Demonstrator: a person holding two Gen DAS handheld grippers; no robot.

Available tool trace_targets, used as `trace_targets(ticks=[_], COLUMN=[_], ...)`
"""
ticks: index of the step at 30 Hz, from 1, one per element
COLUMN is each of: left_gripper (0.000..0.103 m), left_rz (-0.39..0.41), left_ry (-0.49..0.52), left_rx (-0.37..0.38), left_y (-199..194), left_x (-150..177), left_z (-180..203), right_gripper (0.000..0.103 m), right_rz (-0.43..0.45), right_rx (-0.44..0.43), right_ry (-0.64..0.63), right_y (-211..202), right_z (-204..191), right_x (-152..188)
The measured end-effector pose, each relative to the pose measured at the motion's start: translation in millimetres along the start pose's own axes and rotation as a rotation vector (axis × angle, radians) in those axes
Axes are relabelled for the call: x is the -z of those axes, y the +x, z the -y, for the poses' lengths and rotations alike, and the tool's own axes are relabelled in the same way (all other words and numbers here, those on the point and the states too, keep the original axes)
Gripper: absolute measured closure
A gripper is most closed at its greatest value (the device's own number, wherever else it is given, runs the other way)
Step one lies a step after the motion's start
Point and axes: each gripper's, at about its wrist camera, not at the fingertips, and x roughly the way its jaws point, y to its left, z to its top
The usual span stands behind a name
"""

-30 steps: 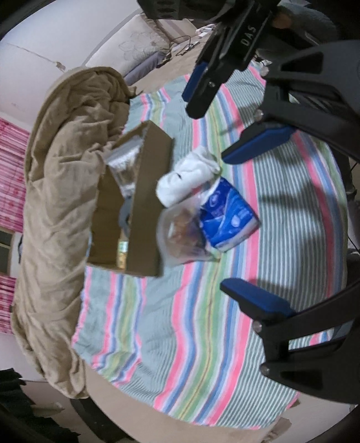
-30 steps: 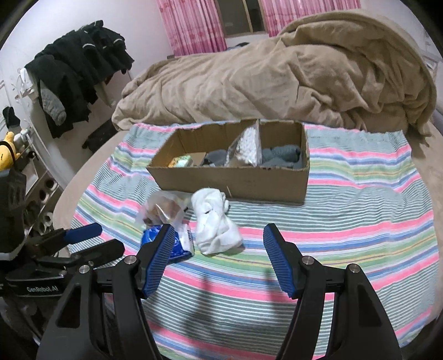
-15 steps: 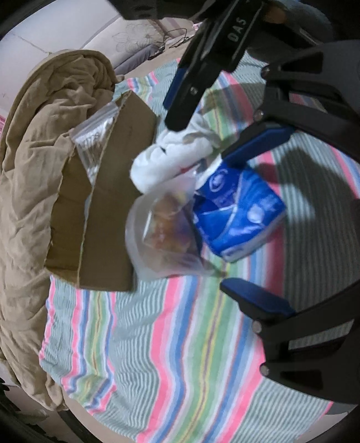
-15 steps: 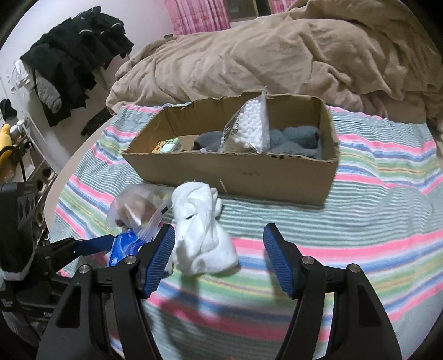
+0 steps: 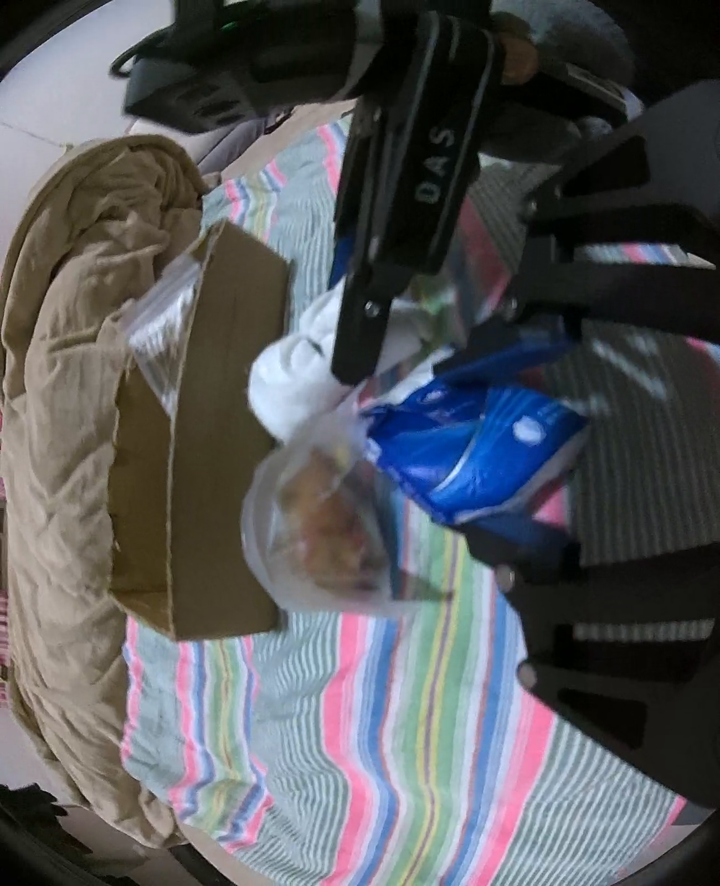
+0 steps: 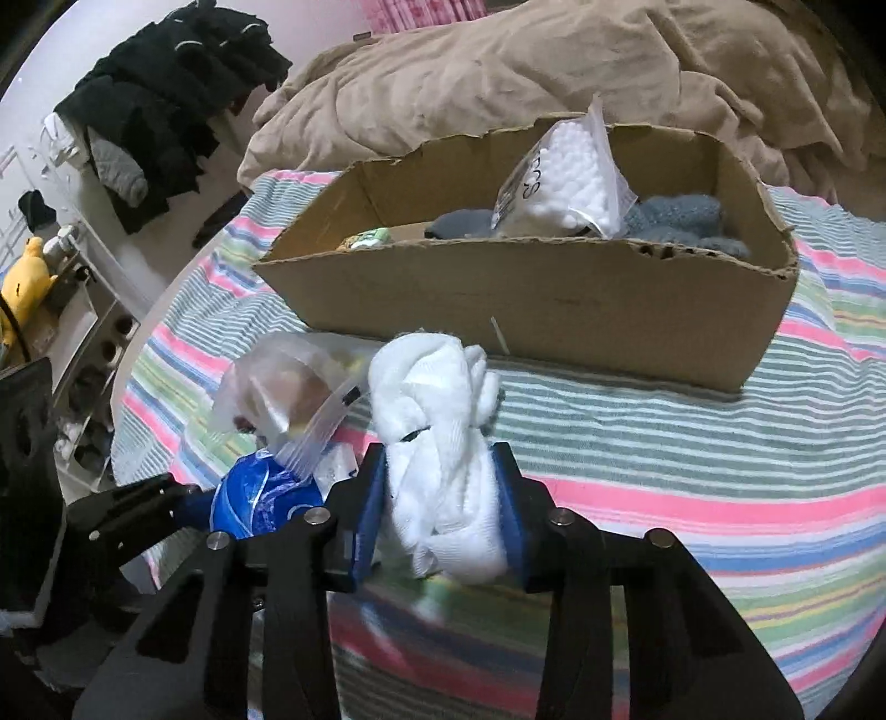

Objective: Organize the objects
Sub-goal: 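Grasp the blue wipe pack with the left tool while the right grasps white socks, then drop the blue wipe pack and white socks into the box, open both tools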

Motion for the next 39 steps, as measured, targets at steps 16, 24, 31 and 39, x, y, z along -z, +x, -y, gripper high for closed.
trace_targets(ticks=[16, 24, 31, 39], left_gripper=[0.09, 0.091, 0.091, 0.091], left_rz=[0.071, 0.1, 0.186, 0.264], left_ry=[0.022, 0.028, 0.041, 0.038], left_rx=[0.027, 0.035, 0.025, 0.012], left_y=[-52, -69, -107, -128], left_x=[10, 5, -20, -59], left_z=[20, 25, 26, 12], right_gripper=[0.065, 0.065, 0.065, 0.065], right_rz=[0.106, 0.163, 0.226, 0.297], right_rx=[0.052, 0.064, 0.07, 0.098], right_ry=[0.024, 0.019, 0.006, -0.016], right_y=[-76, -107, -135, -158], right_z=[-5, -10, -15, -15], right_x=[14, 12, 0, -24])
